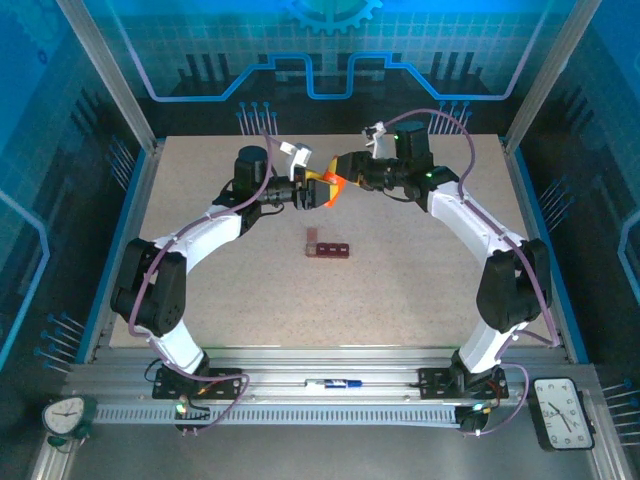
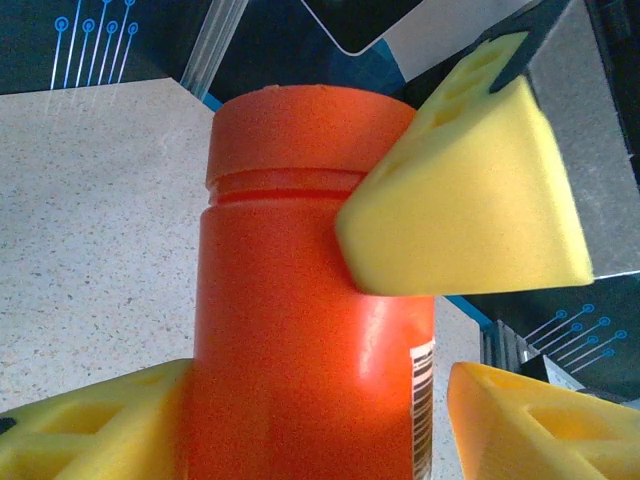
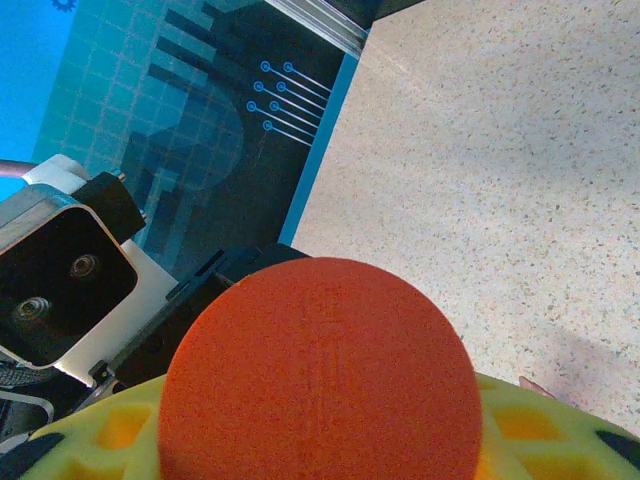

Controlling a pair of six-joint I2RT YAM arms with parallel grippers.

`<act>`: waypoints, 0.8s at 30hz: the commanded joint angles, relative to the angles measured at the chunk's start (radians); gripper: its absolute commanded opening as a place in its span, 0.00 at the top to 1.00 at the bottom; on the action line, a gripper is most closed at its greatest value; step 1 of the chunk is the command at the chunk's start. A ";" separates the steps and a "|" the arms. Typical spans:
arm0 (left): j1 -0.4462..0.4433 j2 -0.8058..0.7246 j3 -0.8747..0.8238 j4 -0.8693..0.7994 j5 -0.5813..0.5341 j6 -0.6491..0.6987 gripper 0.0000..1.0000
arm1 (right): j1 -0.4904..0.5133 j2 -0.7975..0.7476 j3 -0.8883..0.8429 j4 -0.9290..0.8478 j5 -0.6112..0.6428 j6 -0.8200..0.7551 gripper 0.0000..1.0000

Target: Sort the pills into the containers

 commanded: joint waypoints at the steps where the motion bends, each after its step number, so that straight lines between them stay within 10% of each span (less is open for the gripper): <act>1: -0.005 -0.002 0.006 -0.005 0.056 0.008 0.34 | 0.012 -0.024 0.021 0.029 -0.013 0.009 0.73; 24: -0.019 0.022 0.013 -0.025 0.049 0.018 0.44 | 0.023 -0.020 0.018 0.017 -0.021 0.000 0.73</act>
